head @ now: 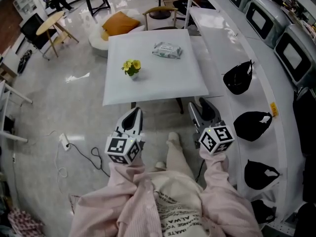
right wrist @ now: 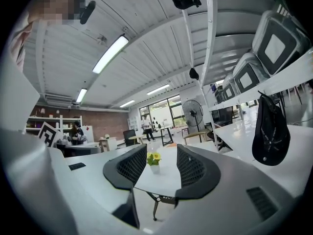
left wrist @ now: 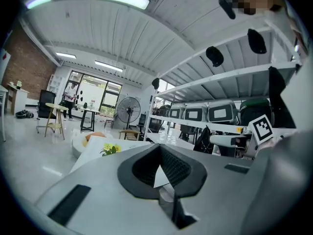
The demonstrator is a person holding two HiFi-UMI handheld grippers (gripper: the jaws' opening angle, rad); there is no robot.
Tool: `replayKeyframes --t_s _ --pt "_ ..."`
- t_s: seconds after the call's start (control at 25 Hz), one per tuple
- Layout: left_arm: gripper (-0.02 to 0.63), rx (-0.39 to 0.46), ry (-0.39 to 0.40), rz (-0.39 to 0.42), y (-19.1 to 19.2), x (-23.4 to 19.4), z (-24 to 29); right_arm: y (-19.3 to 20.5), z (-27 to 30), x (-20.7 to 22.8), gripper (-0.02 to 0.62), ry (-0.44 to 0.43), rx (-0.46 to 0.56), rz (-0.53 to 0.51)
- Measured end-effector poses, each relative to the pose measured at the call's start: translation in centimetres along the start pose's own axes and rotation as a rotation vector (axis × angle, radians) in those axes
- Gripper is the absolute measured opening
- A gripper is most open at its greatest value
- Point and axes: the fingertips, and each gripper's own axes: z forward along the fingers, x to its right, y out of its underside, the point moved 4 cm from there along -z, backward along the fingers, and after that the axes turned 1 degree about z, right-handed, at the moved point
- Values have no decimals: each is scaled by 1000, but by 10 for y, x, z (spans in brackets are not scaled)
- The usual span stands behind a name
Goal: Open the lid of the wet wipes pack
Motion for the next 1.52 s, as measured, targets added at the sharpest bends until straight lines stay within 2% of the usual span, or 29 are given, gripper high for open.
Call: replayKeyframes --t_s 0.36,0.76,1.08,1.52 --pt "-5 -20 -3 -14 2 -29 70 4 70 46 166 -9 -27 14" --pt "-5 -62 1 -35 -15 -61 191 -15 179 114 166 -43 -81 3" --pt "-5 -90 -36 -49 -25 -87 272 -13 261 161 166 -87 -173 -60" --pt "-5 -126 -99 -105 -17 -119 346 -5 342 207 166 -146 -253 -95"
